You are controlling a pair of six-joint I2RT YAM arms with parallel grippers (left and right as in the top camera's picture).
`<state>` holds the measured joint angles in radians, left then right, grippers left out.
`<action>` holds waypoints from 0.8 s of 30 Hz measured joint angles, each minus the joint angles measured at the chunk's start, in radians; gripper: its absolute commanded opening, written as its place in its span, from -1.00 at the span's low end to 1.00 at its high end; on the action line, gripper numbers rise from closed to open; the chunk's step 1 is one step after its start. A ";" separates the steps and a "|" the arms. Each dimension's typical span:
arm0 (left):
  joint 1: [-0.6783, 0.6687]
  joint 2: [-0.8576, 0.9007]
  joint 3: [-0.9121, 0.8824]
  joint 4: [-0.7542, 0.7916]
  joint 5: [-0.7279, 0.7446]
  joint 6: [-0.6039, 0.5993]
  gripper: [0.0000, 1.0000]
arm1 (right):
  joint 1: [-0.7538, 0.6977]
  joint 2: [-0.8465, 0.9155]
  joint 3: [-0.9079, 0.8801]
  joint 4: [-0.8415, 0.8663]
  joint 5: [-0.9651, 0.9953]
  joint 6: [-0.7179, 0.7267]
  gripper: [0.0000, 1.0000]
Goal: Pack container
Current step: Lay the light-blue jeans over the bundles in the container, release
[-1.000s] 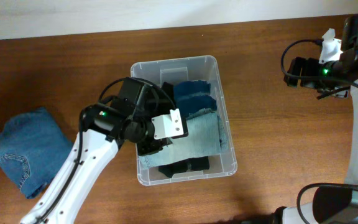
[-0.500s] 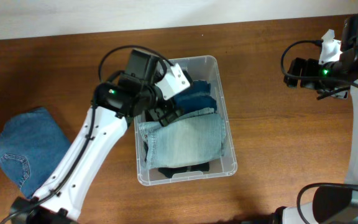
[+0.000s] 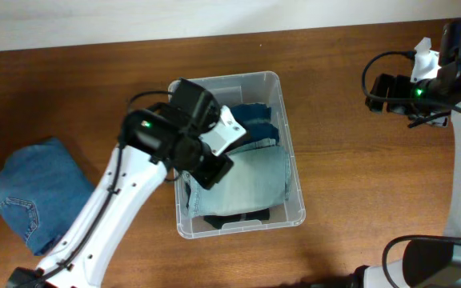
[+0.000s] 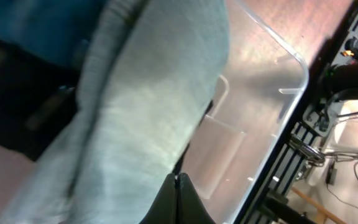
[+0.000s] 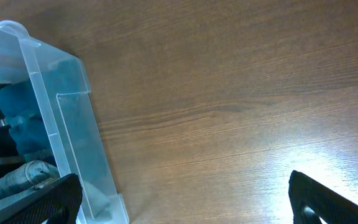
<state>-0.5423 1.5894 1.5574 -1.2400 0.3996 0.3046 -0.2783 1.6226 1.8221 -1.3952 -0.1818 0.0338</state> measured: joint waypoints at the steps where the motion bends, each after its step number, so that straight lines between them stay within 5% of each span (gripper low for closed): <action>1: -0.011 0.000 -0.019 0.025 0.005 -0.013 -0.98 | 0.000 0.000 0.000 0.000 0.000 0.000 0.97; 11: 0.039 0.258 -0.152 0.357 -0.087 -0.198 -0.98 | 0.000 0.000 -0.001 -0.006 0.000 0.000 0.97; 24: 0.094 0.336 -0.079 0.268 -0.042 -0.302 -0.81 | 0.000 0.000 -0.001 -0.008 0.000 0.000 0.97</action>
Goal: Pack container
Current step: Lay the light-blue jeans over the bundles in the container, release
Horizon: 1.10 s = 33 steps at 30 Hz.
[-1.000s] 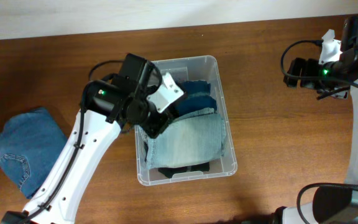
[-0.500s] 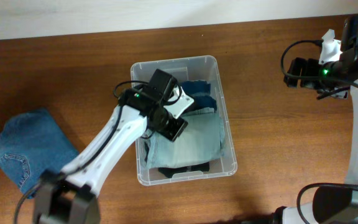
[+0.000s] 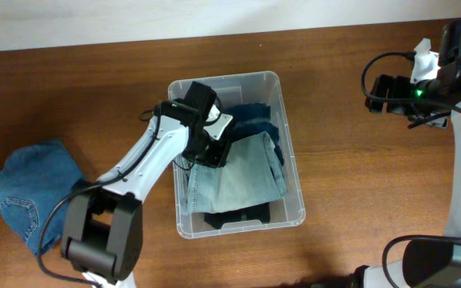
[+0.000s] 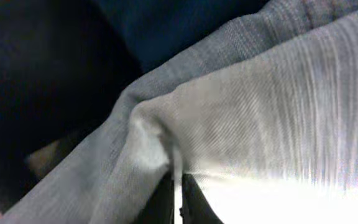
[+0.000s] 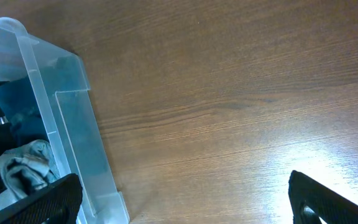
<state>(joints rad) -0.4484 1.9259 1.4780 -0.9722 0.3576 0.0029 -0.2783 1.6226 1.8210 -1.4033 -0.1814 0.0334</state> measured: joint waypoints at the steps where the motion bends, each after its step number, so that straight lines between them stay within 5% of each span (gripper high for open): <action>1: -0.001 -0.016 0.003 -0.004 -0.008 -0.002 -0.81 | 0.000 0.000 0.000 0.000 0.000 0.001 0.97; 8: -0.121 -0.198 0.045 0.011 -0.067 0.004 -0.81 | 0.000 0.000 0.000 0.000 0.000 0.001 0.97; 16: -0.246 -0.090 0.048 0.076 -0.083 0.004 -0.73 | 0.000 0.000 0.000 0.000 0.000 0.000 0.97; 18: -0.246 -0.019 0.049 0.100 -0.077 0.004 -0.39 | 0.000 0.000 0.000 0.000 0.000 0.001 0.97; 21: -0.248 0.024 0.063 0.111 -0.025 0.003 -0.15 | 0.000 0.000 0.000 0.000 0.000 0.000 0.97; 28: -0.245 0.030 0.102 0.044 0.013 0.005 0.04 | 0.000 0.000 0.000 -0.001 0.000 0.001 0.97; 29: -0.242 0.021 0.112 0.004 -0.003 0.005 0.28 | 0.000 0.000 0.000 0.000 0.000 0.000 0.97; 30: -0.227 -0.013 0.124 -0.059 -0.050 0.007 0.88 | 0.000 0.000 0.000 0.000 0.000 0.001 0.97; 33: -0.144 -0.155 0.146 -0.124 -0.187 -0.006 0.98 | 0.000 0.000 0.000 0.000 0.000 0.000 0.97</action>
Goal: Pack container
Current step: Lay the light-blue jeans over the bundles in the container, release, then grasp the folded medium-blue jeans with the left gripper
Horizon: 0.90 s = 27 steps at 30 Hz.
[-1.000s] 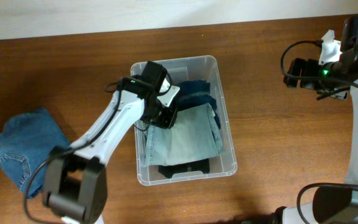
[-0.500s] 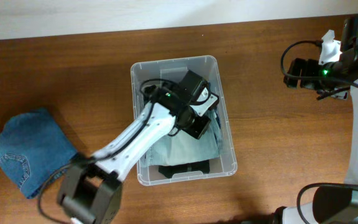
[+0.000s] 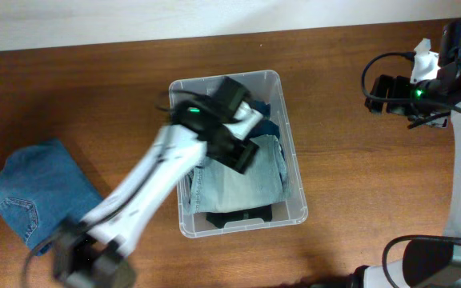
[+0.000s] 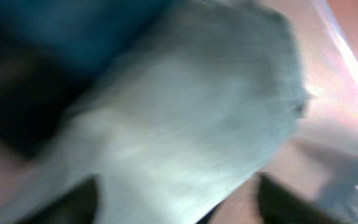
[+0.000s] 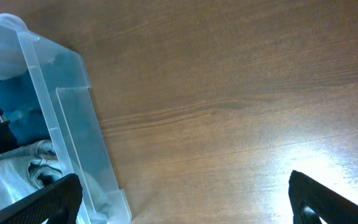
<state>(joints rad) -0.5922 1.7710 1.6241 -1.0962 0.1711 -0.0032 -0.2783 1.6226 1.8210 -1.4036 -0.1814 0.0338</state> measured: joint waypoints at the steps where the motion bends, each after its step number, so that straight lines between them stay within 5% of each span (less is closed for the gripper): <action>1: 0.047 -0.059 0.006 -0.016 -0.039 -0.010 0.99 | 0.000 0.000 0.000 0.000 0.000 0.000 0.97; 6: 0.408 -0.278 0.048 -0.089 -0.146 -0.066 0.99 | 0.000 0.000 0.000 0.000 0.000 0.000 0.97; 10: 0.737 -0.286 0.037 -0.126 -0.178 -0.111 0.98 | 0.000 0.000 0.000 0.000 0.000 0.001 0.97; 16: 1.225 -0.275 -0.204 -0.032 -0.180 -0.190 0.99 | 0.000 0.000 0.000 0.000 0.000 0.001 0.97; 27: 1.609 -0.217 -0.547 0.396 -0.112 -0.193 0.99 | 0.000 0.000 0.000 0.000 0.000 0.000 0.97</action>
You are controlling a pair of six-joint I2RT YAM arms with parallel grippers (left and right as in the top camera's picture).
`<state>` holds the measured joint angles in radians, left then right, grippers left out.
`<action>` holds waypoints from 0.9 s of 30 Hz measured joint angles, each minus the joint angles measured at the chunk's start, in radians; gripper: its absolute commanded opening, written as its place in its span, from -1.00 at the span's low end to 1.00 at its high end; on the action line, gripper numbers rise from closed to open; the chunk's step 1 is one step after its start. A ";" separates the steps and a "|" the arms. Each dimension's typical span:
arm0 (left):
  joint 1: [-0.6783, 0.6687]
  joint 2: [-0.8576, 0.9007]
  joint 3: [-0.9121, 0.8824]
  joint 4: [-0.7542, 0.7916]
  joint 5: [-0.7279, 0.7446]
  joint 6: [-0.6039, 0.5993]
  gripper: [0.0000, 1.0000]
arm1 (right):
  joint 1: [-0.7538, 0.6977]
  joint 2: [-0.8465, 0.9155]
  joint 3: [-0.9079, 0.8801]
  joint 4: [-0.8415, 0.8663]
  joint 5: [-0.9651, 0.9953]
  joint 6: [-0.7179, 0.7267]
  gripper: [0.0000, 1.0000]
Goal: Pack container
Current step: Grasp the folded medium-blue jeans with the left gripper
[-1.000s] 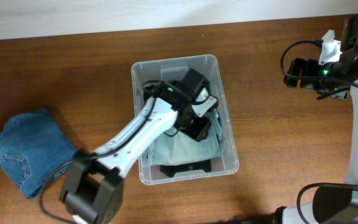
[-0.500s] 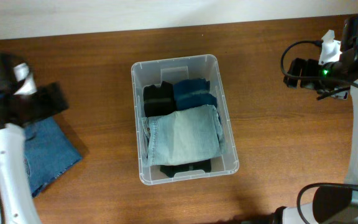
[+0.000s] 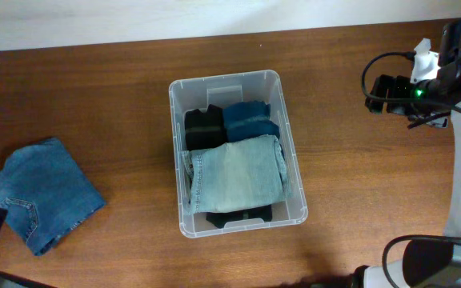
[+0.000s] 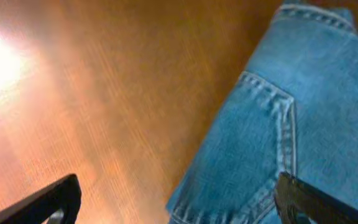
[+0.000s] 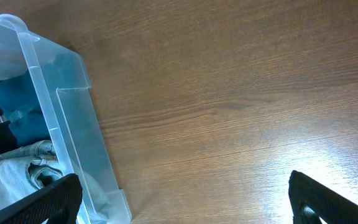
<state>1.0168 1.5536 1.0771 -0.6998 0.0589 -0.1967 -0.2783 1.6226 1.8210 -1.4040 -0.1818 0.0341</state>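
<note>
A clear plastic container [image 3: 290,164] stands mid-table. Inside lie a folded pale blue pair of jeans [image 3: 234,172], a black garment [image 3: 202,128], a dark blue one [image 3: 250,122] and another black piece [image 3: 238,216] at the front. A folded blue pair of jeans [image 3: 42,192] lies on the table far left. My left gripper [image 4: 178,205] hovers open at that pair's [image 4: 291,106] near-left corner, holding nothing; overhead shows only its dark edge. My right gripper [image 5: 185,202] is open over bare wood, right of the container [image 5: 61,124].
The wooden table [image 3: 374,200] runs wide on both sides of the container. The right arm [image 3: 422,84] with its cables sits at the far right edge. A pale wall runs along the table's far side.
My left arm has left the container, where it hung open over the pale jeans, and is now at the front left by the blue jeans. The right arm has not moved.
My left gripper was shut on the pale jeans inside the container, then still shut, pressed low into their fold. Then it was open above them. Now the pale jeans lie flat in the container and the gripper hovers by the blue pair.
</note>
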 measured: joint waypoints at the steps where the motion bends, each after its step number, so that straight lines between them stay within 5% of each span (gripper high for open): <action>1: 0.001 0.023 -0.001 0.023 0.031 0.023 0.98 | 0.000 0.000 0.000 0.001 0.000 0.000 0.97; 11: -0.018 0.315 0.012 0.125 0.427 0.288 0.96 | 0.000 0.000 0.000 0.002 0.000 0.004 0.97; 12: -0.018 0.325 0.020 0.122 0.439 0.295 0.86 | 0.000 0.000 0.000 0.002 0.000 0.004 0.97; 14: -0.014 0.346 0.034 0.123 0.470 0.312 0.27 | 0.000 0.000 0.000 0.002 0.000 0.004 0.97; 15: -0.012 0.356 0.037 0.127 0.488 0.317 -0.24 | 0.000 0.000 0.000 0.002 0.000 0.005 0.97; 16: -0.010 0.370 0.037 0.132 0.517 0.320 -0.55 | 0.000 0.000 0.000 0.002 0.000 0.005 0.97; 18: -0.008 0.389 0.032 0.132 0.592 0.327 -0.93 | 0.000 0.000 0.000 0.002 0.000 0.007 0.97; 27: -0.082 0.404 0.001 0.091 0.776 0.332 -0.99 | 0.000 0.000 0.000 0.002 0.000 0.008 0.96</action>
<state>0.9348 1.9575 1.0782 -0.6090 0.8345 0.1349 -0.2783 1.6226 1.8210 -1.4021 -0.1814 0.0418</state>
